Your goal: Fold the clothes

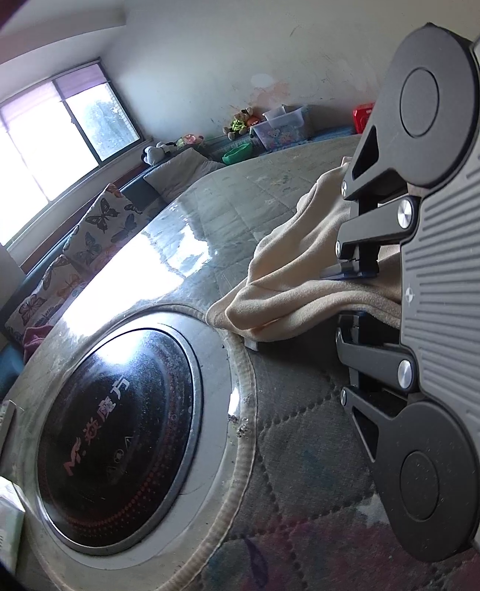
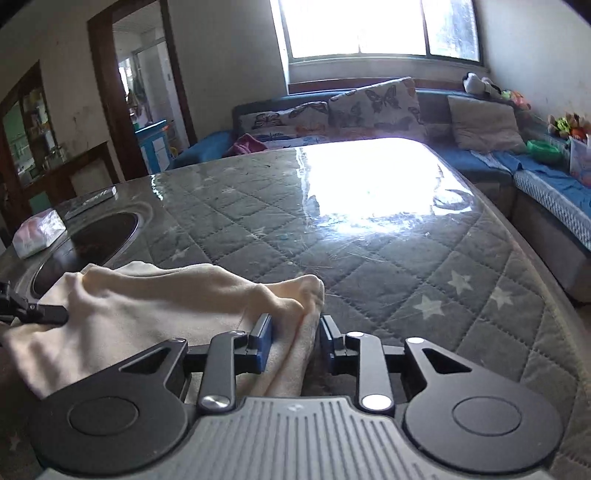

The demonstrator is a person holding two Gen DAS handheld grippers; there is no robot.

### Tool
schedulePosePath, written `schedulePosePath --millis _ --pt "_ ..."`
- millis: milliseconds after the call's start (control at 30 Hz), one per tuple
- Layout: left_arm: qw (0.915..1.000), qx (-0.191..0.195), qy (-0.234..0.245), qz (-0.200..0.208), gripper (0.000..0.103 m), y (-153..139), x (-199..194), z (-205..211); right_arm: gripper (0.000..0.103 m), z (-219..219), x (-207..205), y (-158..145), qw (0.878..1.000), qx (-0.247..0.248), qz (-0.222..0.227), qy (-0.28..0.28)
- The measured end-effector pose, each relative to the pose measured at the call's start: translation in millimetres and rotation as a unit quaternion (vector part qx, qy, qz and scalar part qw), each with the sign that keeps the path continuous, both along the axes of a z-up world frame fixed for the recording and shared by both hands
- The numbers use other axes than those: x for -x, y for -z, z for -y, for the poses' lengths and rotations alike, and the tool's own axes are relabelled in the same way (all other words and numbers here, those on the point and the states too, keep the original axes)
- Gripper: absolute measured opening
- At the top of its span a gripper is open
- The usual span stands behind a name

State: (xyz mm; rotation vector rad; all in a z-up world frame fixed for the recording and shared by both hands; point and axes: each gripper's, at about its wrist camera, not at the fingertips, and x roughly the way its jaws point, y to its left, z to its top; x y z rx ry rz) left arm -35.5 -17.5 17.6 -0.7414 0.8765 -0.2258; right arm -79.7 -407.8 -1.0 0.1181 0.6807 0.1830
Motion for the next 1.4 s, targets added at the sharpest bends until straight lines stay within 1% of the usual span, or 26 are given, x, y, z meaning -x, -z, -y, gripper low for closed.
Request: schedulePosePath --millis 100,167,200,233,333,433,667,867,933,967,1033,1067,1167,1233,1300,1367,1400 --pt "0.9996 -0.025 0.007 0.009 0.016 -2.4 1.5 3.7 0.027 -5.7 0.0 -0.4 1.0 0.011 0.004 -0.011" --pt "0.9988 -0.042 0.016 0.017 0.016 -5.1 1.9 8.1 0.021 -9.1 -2.4 -1.3 1.0 0.013 0.005 -0.019" --pt "0.9983 -0.051 0.019 0.021 0.016 -7.3 2.7 10.5 0.013 -10.6 -2.7 -2.1 1.0 0.014 0.008 -0.021" --pt "0.9978 -0.058 0.022 0.026 0.016 -10.0 3.2 12.4 0.011 -11.9 -2.5 -3.2 1.0 0.016 0.012 -0.023" --pt "0.9946 -0.083 0.035 0.052 0.015 -23.2 3.2 20.8 0.01 -12.6 1.2 -9.9 0.999 0.018 0.028 -0.027" --pt "0.9896 -0.105 0.053 0.083 0.015 -39.7 -1.1 35.2 0.009 -7.2 8.4 -23.5 0.998 0.016 0.052 -0.022" --pt "0.9804 -0.115 0.101 0.124 0.015 -60.6 -19.4 76.3 0.009 16.3 18.5 -55.7 0.994 0.042 0.096 0.014" --pt "0.9724 -0.111 0.139 0.151 0.015 -74.2 -41.5 120.1 0.009 49.4 19.1 -74.9 0.989 0.083 0.112 0.052" --pt "0.9708 -0.11 0.147 0.154 0.015 -77.1 -49.0 134.0 0.002 62.9 17.6 -80.7 0.986 0.096 0.118 0.07" --pt "0.9701 -0.11 0.151 0.155 0.015 -78.1 -53.1 140.5 0.001 69.1 16.9 -83.5 0.984 0.102 0.121 0.078" --pt "0.9688 -0.107 0.16 0.156 0.015 -79.9 -61.4 153.4 0.001 83.2 13.1 -87.8 0.983 0.101 0.117 0.094" --pt "0.9698 -0.102 0.166 0.148 0.015 -77.1 -66.6 158.8 0.001 89.6 11.1 -88.1 0.983 0.1 0.114 0.102" --pt "0.9704 -0.116 0.165 0.134 0.015 -69.1 -71.6 168.2 0.002 103.1 7.0 -81.2 0.985 0.093 0.094 0.108" --pt "0.9698 -0.124 0.164 0.131 0.015 -64.8 -71.2 166.5 0.005 108.3 8.0 -67.4 0.989 0.069 0.075 0.107" --pt "0.9702 -0.135 0.158 0.124 0.015 -60.1 -73.2 161.1 0.007 111.5 7.9 -52.5 0.992 0.045 0.055 0.102" --pt "0.9718 -0.142 0.151 0.113 0.015 -55.2 -75.9 154.8 0.013 110.7 4.1 -41.1 0.994 0.024 0.042 0.094" --pt "0.9725 -0.144 0.148 0.108 0.015 -52.9 -77.5 152.7 0.021 109.6 2.2 -37.0 0.995 0.019 0.038 0.092"
